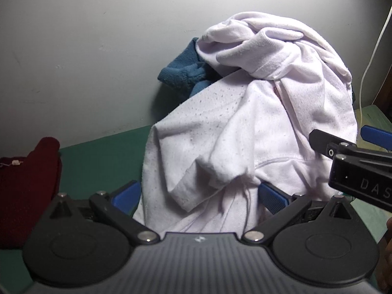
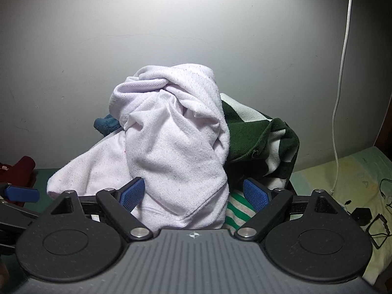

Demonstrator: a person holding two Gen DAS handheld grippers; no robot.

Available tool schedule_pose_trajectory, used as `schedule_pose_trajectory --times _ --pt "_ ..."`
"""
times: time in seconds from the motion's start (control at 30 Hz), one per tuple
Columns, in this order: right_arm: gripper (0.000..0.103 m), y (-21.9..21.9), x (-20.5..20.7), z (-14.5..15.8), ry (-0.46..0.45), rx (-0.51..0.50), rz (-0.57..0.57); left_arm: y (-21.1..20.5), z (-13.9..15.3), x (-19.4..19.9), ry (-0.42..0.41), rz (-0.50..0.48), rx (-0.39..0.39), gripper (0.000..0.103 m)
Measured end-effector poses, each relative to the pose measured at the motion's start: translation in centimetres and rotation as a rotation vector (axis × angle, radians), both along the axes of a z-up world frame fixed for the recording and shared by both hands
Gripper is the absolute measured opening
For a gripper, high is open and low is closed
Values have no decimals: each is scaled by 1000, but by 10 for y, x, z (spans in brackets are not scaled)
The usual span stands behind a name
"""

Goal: Fold clothes
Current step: 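Grasp the white hooded sweatshirt with the left gripper while the right gripper grasps it too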

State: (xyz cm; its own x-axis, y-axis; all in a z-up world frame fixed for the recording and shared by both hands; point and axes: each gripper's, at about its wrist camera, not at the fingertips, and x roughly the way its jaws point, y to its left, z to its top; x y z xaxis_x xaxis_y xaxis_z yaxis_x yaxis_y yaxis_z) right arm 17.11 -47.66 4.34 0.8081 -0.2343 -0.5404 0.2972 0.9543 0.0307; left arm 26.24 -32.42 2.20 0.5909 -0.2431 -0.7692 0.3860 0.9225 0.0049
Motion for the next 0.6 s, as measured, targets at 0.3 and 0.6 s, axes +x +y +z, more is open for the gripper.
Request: schedule_pose_trajectory --times 0.3,0.6 --pt "23 0 -4 -10 -43 35 82 4 -3 10 43 -69 -91 85" --pt "11 13 -30 0 -118 -33 93 3 12 -9 24 -110 -132 23"
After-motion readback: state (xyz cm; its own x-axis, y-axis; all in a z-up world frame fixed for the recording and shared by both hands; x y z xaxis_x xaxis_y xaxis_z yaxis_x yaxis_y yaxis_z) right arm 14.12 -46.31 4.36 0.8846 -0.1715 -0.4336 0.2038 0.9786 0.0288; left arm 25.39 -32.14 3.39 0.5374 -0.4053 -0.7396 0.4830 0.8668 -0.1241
